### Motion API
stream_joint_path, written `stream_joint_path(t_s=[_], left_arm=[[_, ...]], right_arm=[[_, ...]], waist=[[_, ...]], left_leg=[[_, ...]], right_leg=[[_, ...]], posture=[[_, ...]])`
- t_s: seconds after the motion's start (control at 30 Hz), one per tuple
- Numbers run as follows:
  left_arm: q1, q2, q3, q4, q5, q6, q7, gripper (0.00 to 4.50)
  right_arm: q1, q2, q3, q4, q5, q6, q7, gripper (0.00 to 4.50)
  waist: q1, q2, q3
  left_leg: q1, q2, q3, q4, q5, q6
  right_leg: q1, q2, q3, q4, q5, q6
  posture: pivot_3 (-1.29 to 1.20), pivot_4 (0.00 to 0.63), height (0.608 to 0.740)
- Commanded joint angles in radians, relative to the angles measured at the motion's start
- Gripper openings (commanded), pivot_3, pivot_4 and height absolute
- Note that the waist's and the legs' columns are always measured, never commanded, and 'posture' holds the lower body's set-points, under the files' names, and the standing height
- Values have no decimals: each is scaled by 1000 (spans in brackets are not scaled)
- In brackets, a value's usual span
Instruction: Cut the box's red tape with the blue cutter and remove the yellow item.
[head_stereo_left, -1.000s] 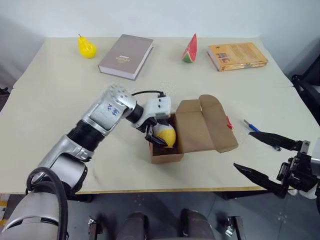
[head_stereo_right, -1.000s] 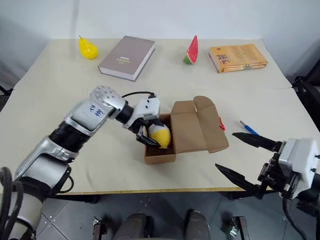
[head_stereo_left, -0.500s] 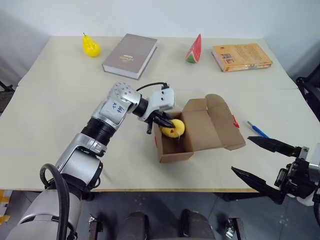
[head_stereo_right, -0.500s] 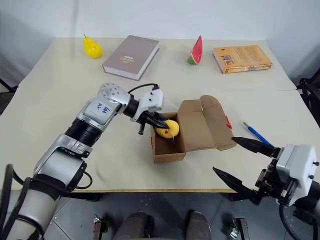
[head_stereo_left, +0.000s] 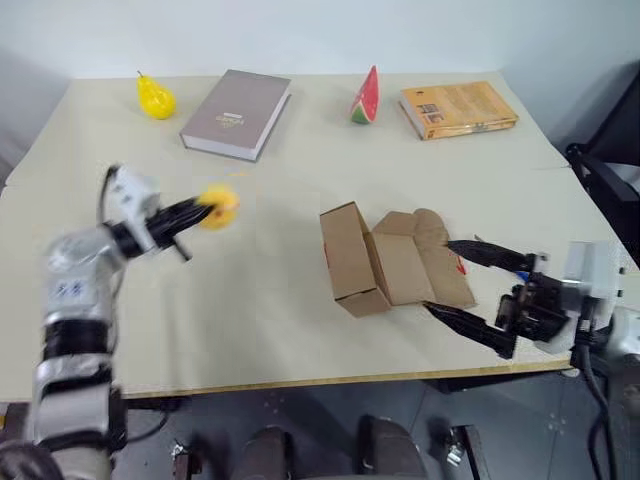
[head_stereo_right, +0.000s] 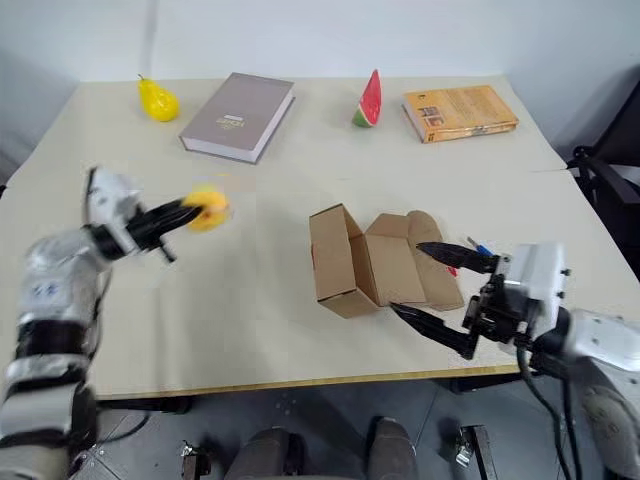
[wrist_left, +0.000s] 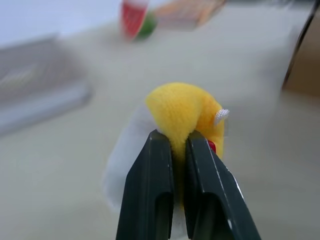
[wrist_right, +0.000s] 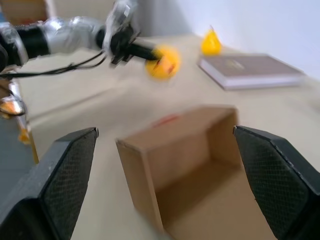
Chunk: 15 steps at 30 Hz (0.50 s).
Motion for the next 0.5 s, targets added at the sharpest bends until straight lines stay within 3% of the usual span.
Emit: stream_joint_path(t_s=[0.03,0.13,0.17,0.3,0.4,0.5], left_arm=[[101,52,14,-77,-4,-65,-57,15],[107,68,7,-64,-18,-34,-71,15],[102,77,-3,-65,-19,-18,-87,689],[99,93,9,-94,-39,13,-95,1902],[166,138,43,-192,-126,198,-141,2854],[243,168,107,-253,-131,190,-108,3802]], right_arm=[[-58,5,80,48,-48,-55,70,4500],[-105,5,121,99,-62,-68,109,4500],[-119,3,130,114,-68,-73,123,4500],[-160,-6,140,164,-81,-90,162,4500],[-198,-24,98,212,-82,-90,165,4500],[-208,-61,57,249,-79,-88,196,4500]], waist=[[24,0,0],[46,0,0],[48,0,0],[37,0,0],[20,0,0],[4,0,0]], left_leg=[[0,0,0,1,0,0],[-1,-1,-1,4,0,0],[-1,-1,-1,5,0,0],[0,-1,1,5,0,0],[0,0,1,3,0,0],[1,0,2,1,0,0]], right_leg=[[1,-1,0,0,0,0],[2,-1,0,0,0,0],[2,-1,0,0,0,0],[1,-1,0,2,0,0],[0,-1,0,3,0,0],[-1,-1,0,3,0,0]], posture=[[0,150,740],[0,150,740],[0,150,740],[0,150,740],[0,150,740],[0,150,740]])
